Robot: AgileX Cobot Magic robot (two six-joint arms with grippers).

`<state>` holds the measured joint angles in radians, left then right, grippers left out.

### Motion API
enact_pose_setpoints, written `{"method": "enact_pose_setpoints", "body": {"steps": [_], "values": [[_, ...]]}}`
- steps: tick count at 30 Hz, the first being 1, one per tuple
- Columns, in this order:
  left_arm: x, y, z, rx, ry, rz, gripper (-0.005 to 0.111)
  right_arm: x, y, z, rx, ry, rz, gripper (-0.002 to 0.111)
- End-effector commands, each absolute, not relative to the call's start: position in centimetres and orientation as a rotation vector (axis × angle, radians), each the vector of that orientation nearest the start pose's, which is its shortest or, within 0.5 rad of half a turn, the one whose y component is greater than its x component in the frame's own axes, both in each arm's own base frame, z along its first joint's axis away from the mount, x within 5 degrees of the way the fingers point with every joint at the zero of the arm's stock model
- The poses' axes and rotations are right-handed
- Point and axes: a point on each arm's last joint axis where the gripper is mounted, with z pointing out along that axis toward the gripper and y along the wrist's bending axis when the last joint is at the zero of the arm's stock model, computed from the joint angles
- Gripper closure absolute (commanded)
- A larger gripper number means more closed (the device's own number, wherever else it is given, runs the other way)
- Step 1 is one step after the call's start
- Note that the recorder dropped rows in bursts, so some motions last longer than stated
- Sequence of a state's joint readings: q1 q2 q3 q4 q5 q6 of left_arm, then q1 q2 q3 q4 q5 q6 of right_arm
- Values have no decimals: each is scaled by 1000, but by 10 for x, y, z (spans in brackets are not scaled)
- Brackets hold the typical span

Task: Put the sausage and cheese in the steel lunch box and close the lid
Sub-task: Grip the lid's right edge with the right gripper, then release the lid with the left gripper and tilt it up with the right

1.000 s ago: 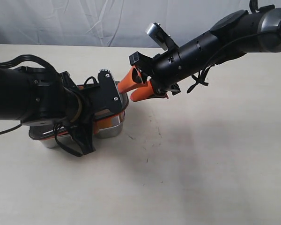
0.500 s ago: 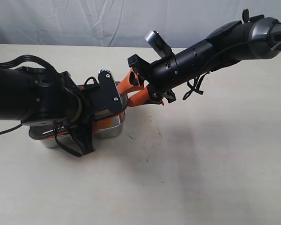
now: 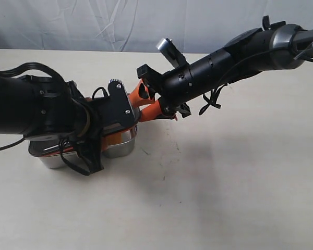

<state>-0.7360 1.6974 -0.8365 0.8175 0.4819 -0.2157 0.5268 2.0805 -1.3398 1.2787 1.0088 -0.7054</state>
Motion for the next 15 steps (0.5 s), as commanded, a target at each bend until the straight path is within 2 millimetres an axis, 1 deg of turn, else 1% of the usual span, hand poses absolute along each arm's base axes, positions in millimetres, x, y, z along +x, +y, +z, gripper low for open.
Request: {"method": "enact_pose_setpoints", "body": {"steps": [1, 5, 8, 13, 15], "values": [[239, -179, 143, 1449, 2311, 375, 48, 302, 284, 170, -670, 2650, 1578, 55], [239, -179, 143, 1449, 2311, 375, 48, 301, 283, 169, -703, 2659, 1574, 55], [239, -176, 144, 1447, 2325, 401, 48, 302, 281, 167, -718, 2666, 1527, 55], [242, -176, 167, 1385, 2300, 412, 48, 305, 281, 165, -694, 2668, 1487, 55], [242, -177, 168, 1389, 2288, 406, 48, 305, 281, 163, -690, 2671, 1483, 55]]}}
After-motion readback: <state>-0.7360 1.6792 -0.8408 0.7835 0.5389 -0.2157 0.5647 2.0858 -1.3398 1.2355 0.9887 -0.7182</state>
